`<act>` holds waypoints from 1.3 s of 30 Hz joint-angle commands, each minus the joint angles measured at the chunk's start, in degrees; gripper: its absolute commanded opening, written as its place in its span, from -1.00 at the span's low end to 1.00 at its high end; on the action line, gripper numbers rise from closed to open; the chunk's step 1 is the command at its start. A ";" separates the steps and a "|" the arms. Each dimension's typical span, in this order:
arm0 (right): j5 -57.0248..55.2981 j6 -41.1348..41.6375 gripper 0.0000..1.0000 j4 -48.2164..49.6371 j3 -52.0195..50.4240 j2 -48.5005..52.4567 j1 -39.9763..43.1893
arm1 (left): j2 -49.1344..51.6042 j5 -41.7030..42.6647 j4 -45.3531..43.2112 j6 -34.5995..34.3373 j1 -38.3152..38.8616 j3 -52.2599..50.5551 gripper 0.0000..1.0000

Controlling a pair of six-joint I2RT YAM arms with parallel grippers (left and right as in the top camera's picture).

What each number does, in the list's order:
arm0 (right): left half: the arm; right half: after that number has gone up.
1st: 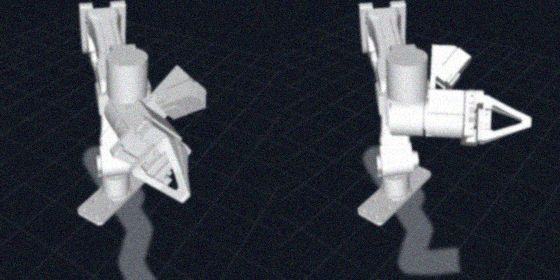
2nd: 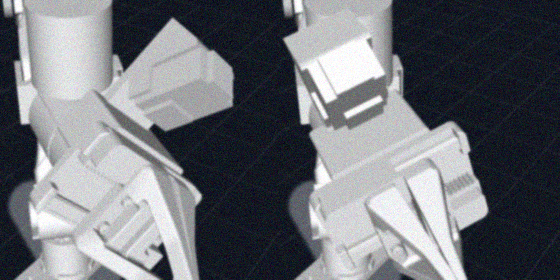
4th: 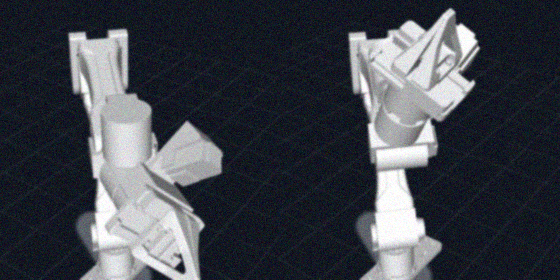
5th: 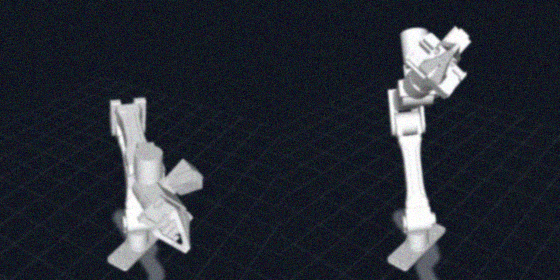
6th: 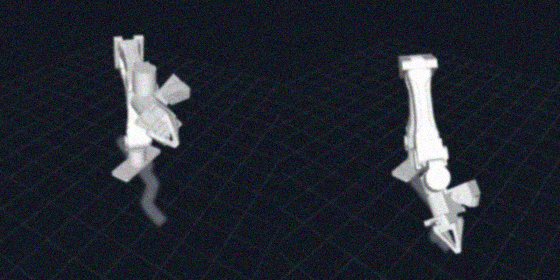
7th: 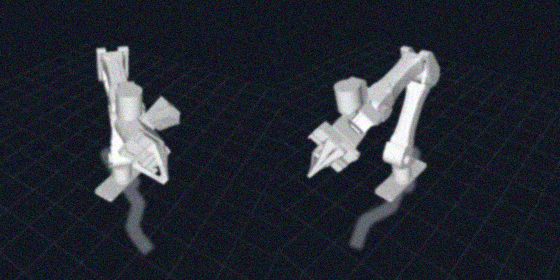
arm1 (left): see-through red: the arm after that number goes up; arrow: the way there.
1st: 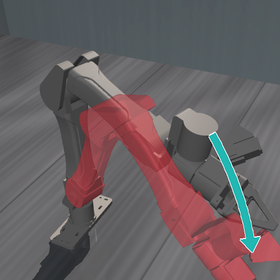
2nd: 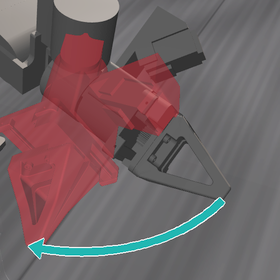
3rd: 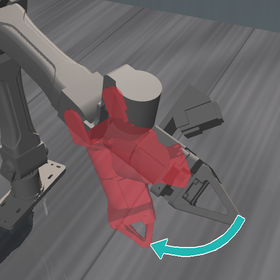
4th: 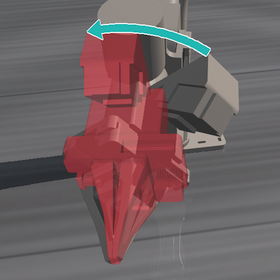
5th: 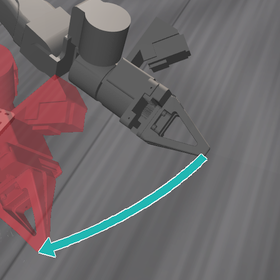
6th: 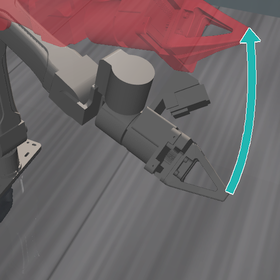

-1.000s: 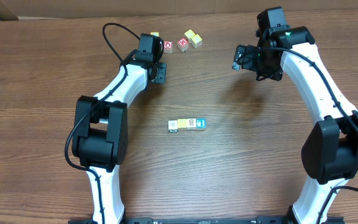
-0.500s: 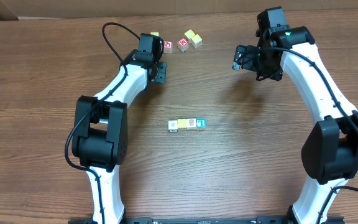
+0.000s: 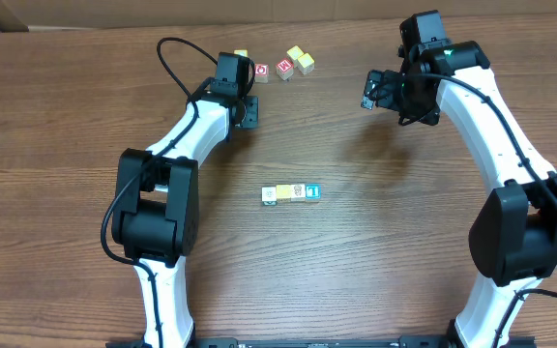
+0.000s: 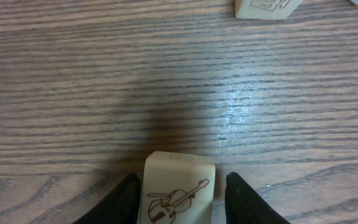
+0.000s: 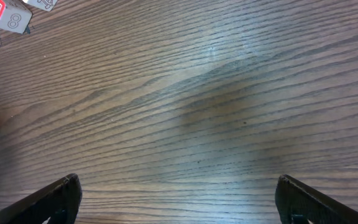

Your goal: Flip 5 blocks

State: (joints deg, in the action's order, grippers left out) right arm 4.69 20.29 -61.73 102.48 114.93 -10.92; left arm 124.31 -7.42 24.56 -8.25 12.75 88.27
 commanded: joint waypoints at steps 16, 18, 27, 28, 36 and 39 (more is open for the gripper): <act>0.35 -0.44 1.00 0.09 0.48 -0.15 -0.04 | 0.48 -0.48 0.94 -1.20 -0.09 0.92 -0.39; 0.35 -0.44 1.00 0.09 0.48 -0.15 -0.04 | 0.13 -0.48 1.40 -1.20 -0.09 1.36 -0.45; 0.35 -0.44 1.00 0.09 0.48 -0.15 -0.04 | -3.50 -0.42 2.38 -3.13 -0.09 1.68 -0.45; 0.35 -0.44 1.00 0.09 0.48 -0.15 -0.04 | -4.11 -0.44 2.43 -3.65 -0.09 1.68 -0.46; 0.37 -0.44 1.00 0.09 0.48 -0.15 -0.04 | -5.40 -0.46 3.96 -6.45 -0.09 1.68 -0.23; 0.35 -0.44 1.00 0.09 0.48 -0.15 -0.04 | -5.38 -0.44 4.83 -6.82 -0.09 1.68 -0.20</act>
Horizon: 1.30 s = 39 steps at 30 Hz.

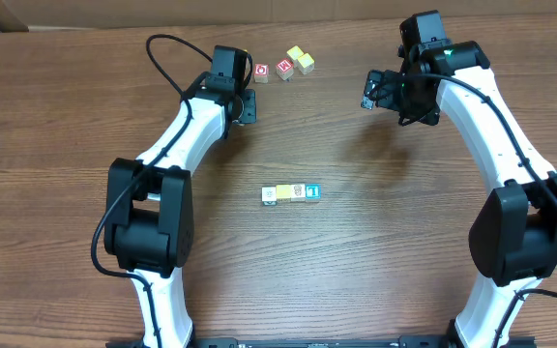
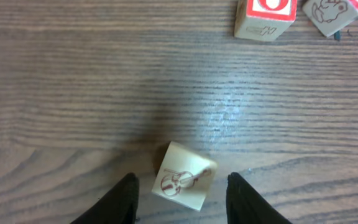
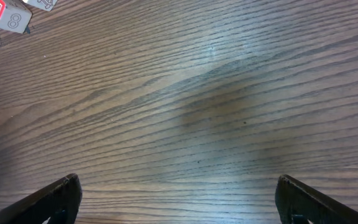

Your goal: Flip 5 blocks

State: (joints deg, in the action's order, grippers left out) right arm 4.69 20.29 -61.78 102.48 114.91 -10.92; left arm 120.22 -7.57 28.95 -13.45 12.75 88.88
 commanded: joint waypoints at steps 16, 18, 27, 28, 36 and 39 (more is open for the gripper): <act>0.35 -0.44 1.00 0.13 0.48 -0.13 -0.04 | 3.63 -0.48 -1.46 1.90 -0.13 0.87 -0.12; 0.37 -0.44 1.00 0.13 0.48 -0.13 -0.04 | 3.65 -0.55 -1.88 2.25 -0.15 0.87 -0.12; 0.35 -0.44 1.00 0.13 0.50 -0.13 -0.04 | 4.17 -0.33 -1.77 2.34 -0.15 0.85 -0.35; 0.37 -0.44 1.00 0.13 0.48 -0.13 -0.04 | 4.17 -0.33 -1.77 2.34 -0.15 0.85 -0.35; 0.35 -0.44 1.00 0.13 0.48 -0.13 -0.04 | 1.86 -0.31 -1.73 2.32 -0.15 0.87 -0.49; 0.35 -0.44 1.00 0.13 0.50 -0.13 -0.04 | -0.17 -0.31 -1.33 2.32 -0.15 0.87 -0.49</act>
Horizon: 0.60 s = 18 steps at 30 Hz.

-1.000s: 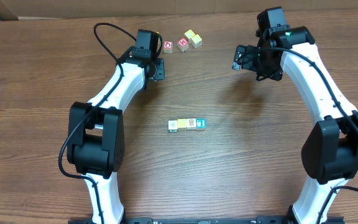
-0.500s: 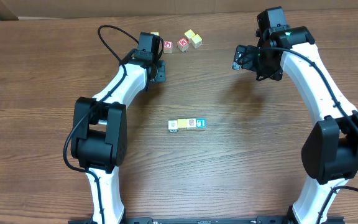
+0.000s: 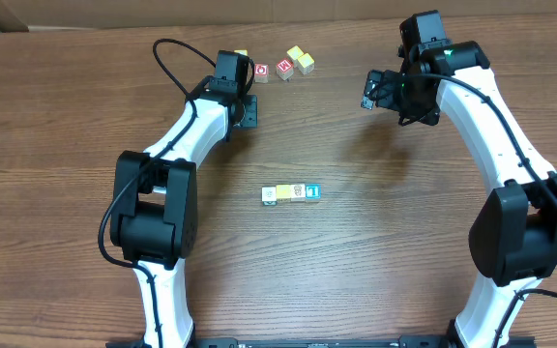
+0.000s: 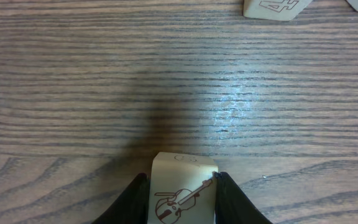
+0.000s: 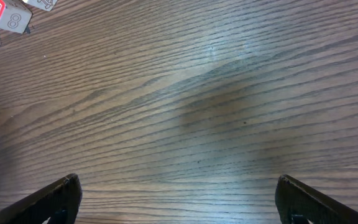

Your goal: Flip 5 blocks

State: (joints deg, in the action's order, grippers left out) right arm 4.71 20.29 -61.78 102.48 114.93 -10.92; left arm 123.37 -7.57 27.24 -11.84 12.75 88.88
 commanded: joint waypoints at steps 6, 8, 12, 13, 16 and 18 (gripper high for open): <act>0.33 -0.44 1.00 0.15 0.48 -0.15 -0.04 | -10.40 -0.28 5.57 0.61 -0.15 0.87 -0.67; 0.33 -0.44 1.00 0.13 0.48 -0.15 -0.04 | -13.66 -0.28 8.26 0.00 -0.15 0.87 -0.70; 0.35 -0.44 1.00 0.13 0.48 -0.15 -0.04 | -20.90 -0.04 15.47 -4.50 -0.15 0.87 -0.70; 0.33 -0.44 1.00 0.13 0.48 -0.15 -0.04 | -22.64 0.66 17.66 -6.12 -0.15 0.87 -0.70; 0.33 -0.44 1.00 0.13 0.48 -0.15 -0.04 | -27.26 4.02 24.35 -8.50 -0.13 0.87 -0.65; 0.33 -0.44 1.00 0.13 0.48 -0.15 -0.04 | -29.46 6.19 28.24 -8.83 -0.13 0.87 -0.60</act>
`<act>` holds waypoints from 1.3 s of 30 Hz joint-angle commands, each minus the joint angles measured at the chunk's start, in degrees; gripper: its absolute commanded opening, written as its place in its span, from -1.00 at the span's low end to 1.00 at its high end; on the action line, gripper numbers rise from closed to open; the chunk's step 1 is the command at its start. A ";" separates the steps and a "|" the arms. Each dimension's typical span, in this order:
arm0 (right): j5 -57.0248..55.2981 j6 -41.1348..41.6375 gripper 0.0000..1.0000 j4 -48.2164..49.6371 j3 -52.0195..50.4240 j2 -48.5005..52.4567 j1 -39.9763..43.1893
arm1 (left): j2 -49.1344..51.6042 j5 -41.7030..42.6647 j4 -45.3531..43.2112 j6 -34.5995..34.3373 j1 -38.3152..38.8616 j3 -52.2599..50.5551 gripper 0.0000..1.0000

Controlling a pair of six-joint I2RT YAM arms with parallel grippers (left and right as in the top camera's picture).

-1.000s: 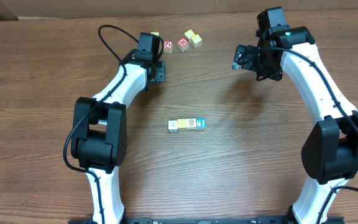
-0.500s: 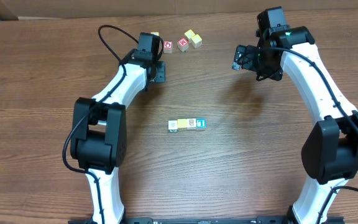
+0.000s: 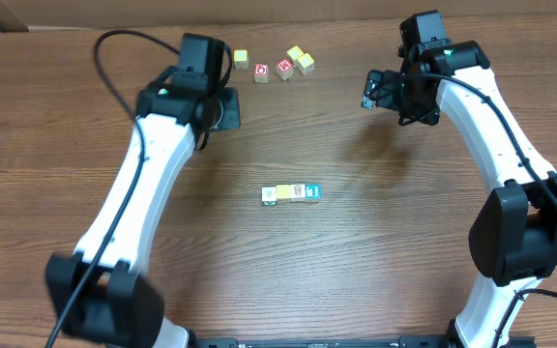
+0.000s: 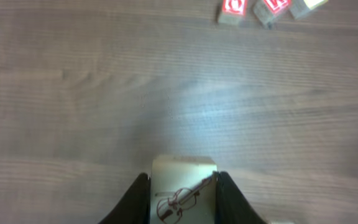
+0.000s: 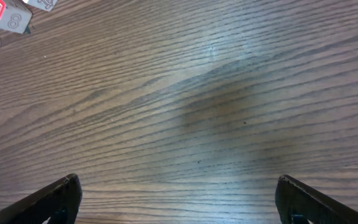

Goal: Flip 5 blocks
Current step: 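Carry the held violin block down toward the center row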

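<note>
My left gripper [image 4: 184,199] is shut on a cream block with a red violin drawing [image 4: 184,186] and holds it high above the table. In the overhead view the left gripper [image 3: 219,104] hides that block. Beyond it at the back lie a small yellow block [image 3: 241,59], a red-and-white block [image 3: 261,72], another red block [image 3: 283,68] and a yellow block [image 3: 301,60]. The two red blocks [image 4: 234,7] also show at the top of the left wrist view. My right gripper [image 5: 179,205] stands open over bare wood at the right [image 3: 370,92].
A row of three small blocks [image 3: 291,193] lies in the middle of the wooden table [image 3: 404,242]. Two blocks, one red and one marked 8 [image 5: 14,22], show at the top left of the right wrist view.
My left gripper, shut on the violin block low at the table, has risen and moved left with the block in it. The right arm has not moved.
First the violin block sat between my left jaws near the table. Then it lay tilted on the wood, free of the open jaws. After that the jaws were shut on it again, and now it hangs high above the table.
</note>
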State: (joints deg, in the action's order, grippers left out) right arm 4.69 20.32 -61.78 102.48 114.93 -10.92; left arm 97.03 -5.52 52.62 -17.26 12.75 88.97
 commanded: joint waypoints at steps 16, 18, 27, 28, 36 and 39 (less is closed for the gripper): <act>0.35 -0.46 1.00 0.13 0.48 -0.15 -0.04 | -6.38 7.10 17.90 -7.48 0.09 -8.66 -0.59; 0.35 -0.46 1.00 0.13 0.50 -0.15 -0.04 | -6.38 8.00 15.37 -8.26 0.15 -12.35 -0.58; 0.37 -0.46 1.00 0.13 0.50 -0.15 -0.04 | -6.38 10.64 -1.42 -8.52 1.73 -26.27 -0.47; 0.35 -0.46 1.00 0.13 0.48 -0.15 -0.04 | -6.38 10.45 -3.63 -8.50 1.95 -27.43 -0.46; 0.35 -0.46 1.00 0.13 0.48 -0.15 -0.04 | -6.38 7.80 -10.78 -8.50 4.00 -29.38 -0.41; 0.35 -0.46 1.00 0.13 0.48 -0.15 -0.04 | -6.38 6.95 -11.37 -8.11 4.63 -29.33 -0.31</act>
State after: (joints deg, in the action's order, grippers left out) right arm 4.69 20.29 -61.80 102.48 114.91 -10.92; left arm 91.20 3.40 41.67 -25.17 16.60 60.01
